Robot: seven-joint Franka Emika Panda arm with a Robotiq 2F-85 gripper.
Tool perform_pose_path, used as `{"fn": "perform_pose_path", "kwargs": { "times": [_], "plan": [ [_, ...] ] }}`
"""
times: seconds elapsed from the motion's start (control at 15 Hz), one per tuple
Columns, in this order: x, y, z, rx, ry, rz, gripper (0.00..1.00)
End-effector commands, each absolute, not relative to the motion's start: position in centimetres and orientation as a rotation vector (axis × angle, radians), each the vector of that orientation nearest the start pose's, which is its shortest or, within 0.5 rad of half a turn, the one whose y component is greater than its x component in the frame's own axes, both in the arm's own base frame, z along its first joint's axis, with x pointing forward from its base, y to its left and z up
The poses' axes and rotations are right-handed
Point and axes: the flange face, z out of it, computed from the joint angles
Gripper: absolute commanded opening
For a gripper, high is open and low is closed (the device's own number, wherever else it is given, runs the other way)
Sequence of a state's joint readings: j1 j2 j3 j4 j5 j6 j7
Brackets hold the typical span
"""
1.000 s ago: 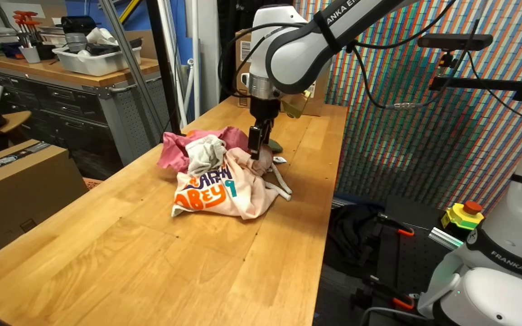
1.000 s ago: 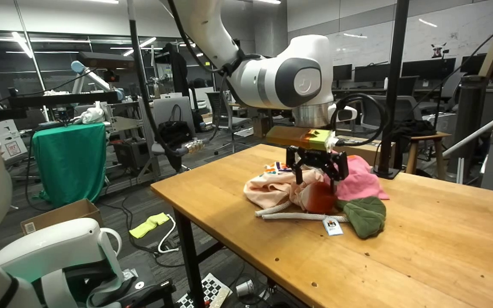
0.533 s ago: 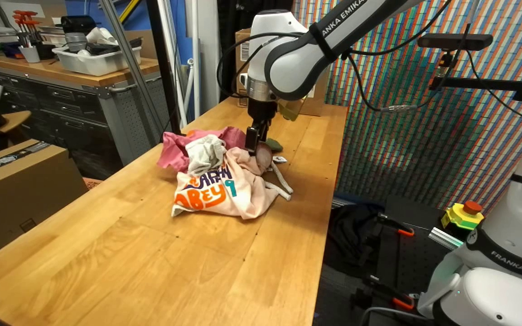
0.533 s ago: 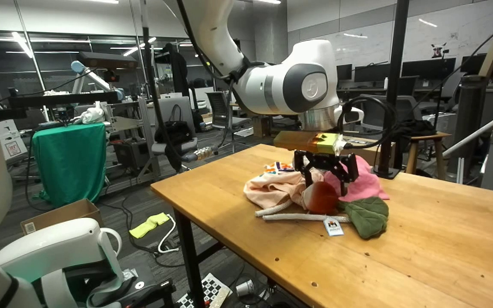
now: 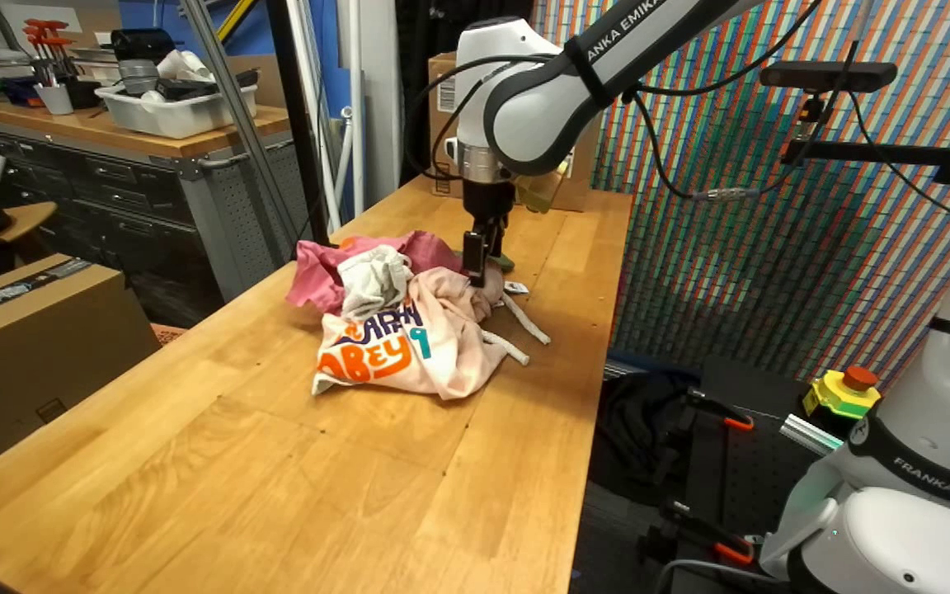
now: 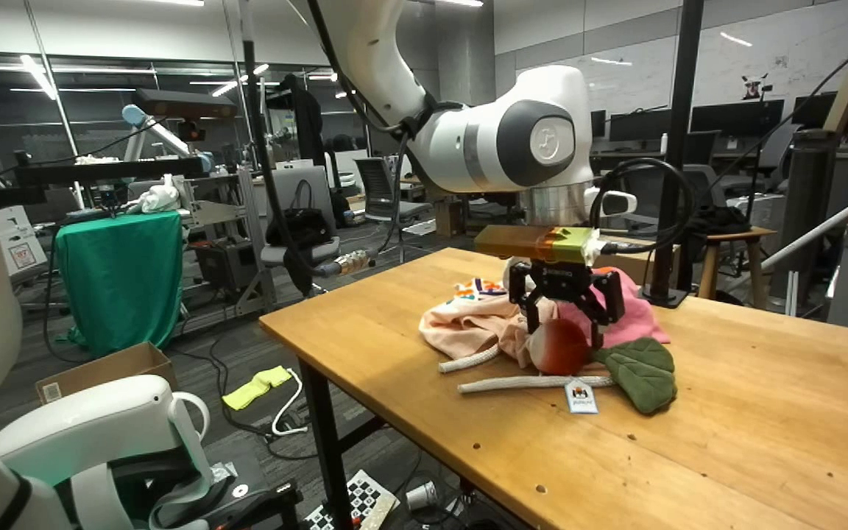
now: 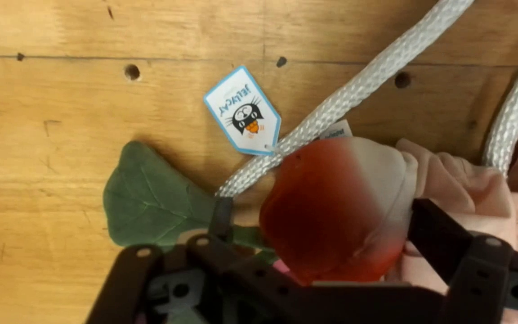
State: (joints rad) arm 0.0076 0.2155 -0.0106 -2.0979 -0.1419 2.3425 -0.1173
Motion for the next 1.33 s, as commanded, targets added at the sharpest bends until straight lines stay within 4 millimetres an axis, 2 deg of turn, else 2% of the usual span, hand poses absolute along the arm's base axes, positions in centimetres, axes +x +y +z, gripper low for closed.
{"fn": "perform_pose_path", "kwargs": {
  "times": [0.0, 0.6, 0.87, 1.27],
  "plan": [
    [58.1, -1.5, 32.5, -3.251, -0.348, 0.002, 1.0],
    [60.0, -4.0, 33.2, -3.33, -0.334, -0.106, 1.0],
    [60.9, -5.5, 32.6, -3.354, -0.291, -0.085, 0.99],
    [61.3, -6.2, 31.0, -3.339, -0.276, -0.029, 0.46]
  ]
}}
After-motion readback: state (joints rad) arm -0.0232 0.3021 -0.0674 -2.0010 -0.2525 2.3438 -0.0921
